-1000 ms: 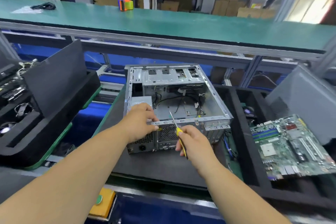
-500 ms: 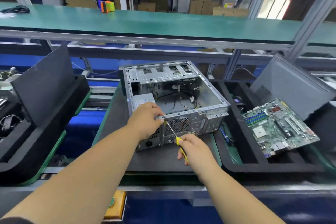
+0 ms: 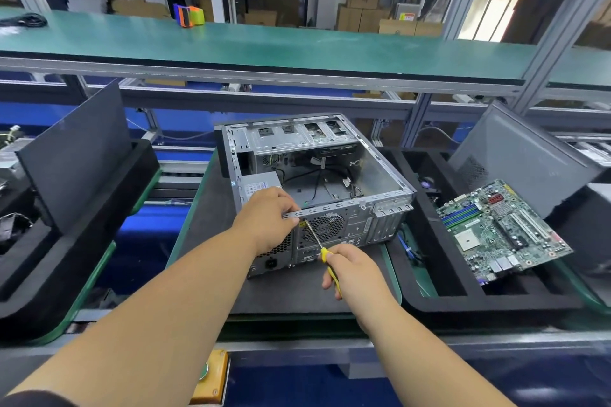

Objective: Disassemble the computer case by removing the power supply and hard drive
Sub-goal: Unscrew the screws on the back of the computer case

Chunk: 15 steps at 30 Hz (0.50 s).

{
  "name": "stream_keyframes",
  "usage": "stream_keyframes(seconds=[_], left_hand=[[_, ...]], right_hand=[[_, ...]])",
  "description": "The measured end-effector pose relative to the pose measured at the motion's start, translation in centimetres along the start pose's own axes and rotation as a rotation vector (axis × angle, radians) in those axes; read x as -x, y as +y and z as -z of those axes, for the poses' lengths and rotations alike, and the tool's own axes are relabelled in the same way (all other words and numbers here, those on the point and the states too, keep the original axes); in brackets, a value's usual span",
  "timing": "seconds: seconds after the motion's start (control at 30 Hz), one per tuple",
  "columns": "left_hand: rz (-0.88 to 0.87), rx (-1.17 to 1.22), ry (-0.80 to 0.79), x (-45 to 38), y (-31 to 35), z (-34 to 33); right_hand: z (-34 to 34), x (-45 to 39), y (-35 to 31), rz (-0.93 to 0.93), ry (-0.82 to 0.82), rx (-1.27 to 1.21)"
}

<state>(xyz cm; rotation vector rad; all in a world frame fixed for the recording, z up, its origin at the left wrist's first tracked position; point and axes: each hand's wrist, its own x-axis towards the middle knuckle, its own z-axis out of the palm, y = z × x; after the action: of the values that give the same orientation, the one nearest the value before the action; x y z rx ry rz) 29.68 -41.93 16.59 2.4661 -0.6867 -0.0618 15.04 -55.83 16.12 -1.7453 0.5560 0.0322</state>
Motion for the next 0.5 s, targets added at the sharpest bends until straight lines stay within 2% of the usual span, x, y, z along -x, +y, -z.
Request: stream_keyframes(seconds=[0.2,0.3,0.4,0.5], left_hand=[[-0.003,-0.001,0.004,0.06,0.15,0.05],[-0.005,-0.001,0.001,0.09,0.14,0.09],[-0.005,-0.001,0.001,0.11,0.11,0.13],[-0.002,0.000,-0.006,0.14,0.08,0.15]], right_hand=[[-0.12,-0.11,0.01,-0.023,0.015,-0.026],[-0.36,-0.21,0.03,-0.152,-0.007,-0.249],[-0.38,-0.27,-0.33,-0.379,-0.127,-0.526],[-0.23,-0.53,-0.53,-0.461,-0.223,-0.630]])
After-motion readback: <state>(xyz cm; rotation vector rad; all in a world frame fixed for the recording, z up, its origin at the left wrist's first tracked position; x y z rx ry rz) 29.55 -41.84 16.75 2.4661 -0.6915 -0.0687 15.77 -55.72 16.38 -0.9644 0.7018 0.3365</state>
